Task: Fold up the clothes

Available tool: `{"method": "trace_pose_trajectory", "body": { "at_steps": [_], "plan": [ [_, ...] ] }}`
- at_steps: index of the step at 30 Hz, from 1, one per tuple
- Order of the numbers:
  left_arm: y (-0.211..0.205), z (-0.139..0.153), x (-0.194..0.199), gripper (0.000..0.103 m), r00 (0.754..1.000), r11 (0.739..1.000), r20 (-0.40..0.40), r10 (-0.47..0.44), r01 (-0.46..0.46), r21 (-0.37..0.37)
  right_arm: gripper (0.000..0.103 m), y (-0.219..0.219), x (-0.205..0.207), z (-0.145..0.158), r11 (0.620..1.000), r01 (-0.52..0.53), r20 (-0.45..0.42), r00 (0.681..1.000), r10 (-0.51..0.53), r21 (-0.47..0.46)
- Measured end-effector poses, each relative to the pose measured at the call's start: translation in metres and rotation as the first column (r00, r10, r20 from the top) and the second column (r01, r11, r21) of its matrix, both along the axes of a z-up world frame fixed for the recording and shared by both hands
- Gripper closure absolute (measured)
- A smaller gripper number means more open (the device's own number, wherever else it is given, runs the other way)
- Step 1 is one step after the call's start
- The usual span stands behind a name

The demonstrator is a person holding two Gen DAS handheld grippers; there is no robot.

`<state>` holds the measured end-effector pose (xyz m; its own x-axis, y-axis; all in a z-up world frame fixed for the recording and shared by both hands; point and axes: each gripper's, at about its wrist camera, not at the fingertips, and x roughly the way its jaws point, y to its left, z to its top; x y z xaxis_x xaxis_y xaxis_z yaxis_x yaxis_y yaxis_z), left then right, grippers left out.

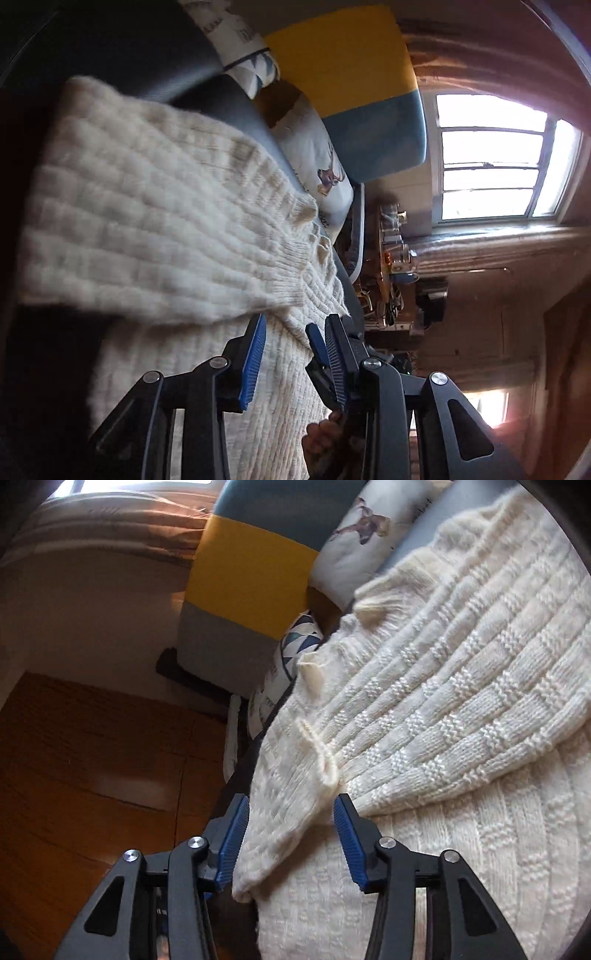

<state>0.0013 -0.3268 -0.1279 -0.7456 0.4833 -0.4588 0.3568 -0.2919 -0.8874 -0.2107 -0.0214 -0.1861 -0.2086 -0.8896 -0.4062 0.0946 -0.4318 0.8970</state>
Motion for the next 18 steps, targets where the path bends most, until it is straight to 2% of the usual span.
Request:
{"method": "trace_pose_trajectory", "body": {
  "at_steps": [4, 6, 10, 11, 12, 13, 16, 18],
  "plan": [
    [-0.017, -0.017, 0.033, 0.07, 0.999, 0.998, 0.021, 0.047, -0.048, 0.028, 0.068, -0.016, -0.005, -0.012, 1.0, 0.025, 0.044, 0.999, -0.024, -0.013],
    [-0.023, -0.023, 0.043, 0.07, 0.998, 0.997, 0.026, 0.062, -0.063, 0.037, 0.068, -0.03, -0.007, -0.013, 1.0, 0.006, 0.053, 0.999, -0.006, -0.004],
    [-0.028, -0.032, 0.056, 0.07, 0.996, 0.989, 0.007, 0.092, -0.092, 0.117, 0.068, -0.058, -0.006, -0.017, 0.999, -0.039, 0.068, 0.997, 0.037, 0.027],
    [-0.028, -0.033, 0.059, 0.07, 0.995, 0.987, 0.001, 0.101, -0.1, 0.13, 0.073, -0.063, -0.004, -0.017, 0.998, -0.042, 0.062, 0.997, 0.039, 0.049],
    [-0.028, -0.034, 0.062, 0.07, 0.994, 0.984, -0.004, 0.111, -0.109, 0.144, 0.083, -0.068, -0.003, -0.014, 0.994, -0.045, 0.049, 0.998, 0.04, 0.103],
    [-0.028, -0.036, 0.065, 0.07, 0.992, 0.979, -0.011, 0.126, -0.123, 0.164, 0.097, -0.074, -0.002, -0.012, 0.987, -0.05, 0.036, 0.998, 0.045, 0.153],
    [-0.03, -0.046, 0.067, 0.066, 0.983, 0.957, -0.009, 0.183, -0.176, 0.229, 0.098, -0.095, -0.001, 0.013, 0.962, -0.091, -0.048, 0.993, 0.107, 0.258],
    [-0.03, -0.056, 0.067, 0.063, 0.976, 0.93, 0.001, 0.219, -0.209, 0.303, 0.098, -0.11, 0.0, 0.04, 0.944, -0.115, -0.119, 0.98, 0.159, 0.309]
  ]
}}
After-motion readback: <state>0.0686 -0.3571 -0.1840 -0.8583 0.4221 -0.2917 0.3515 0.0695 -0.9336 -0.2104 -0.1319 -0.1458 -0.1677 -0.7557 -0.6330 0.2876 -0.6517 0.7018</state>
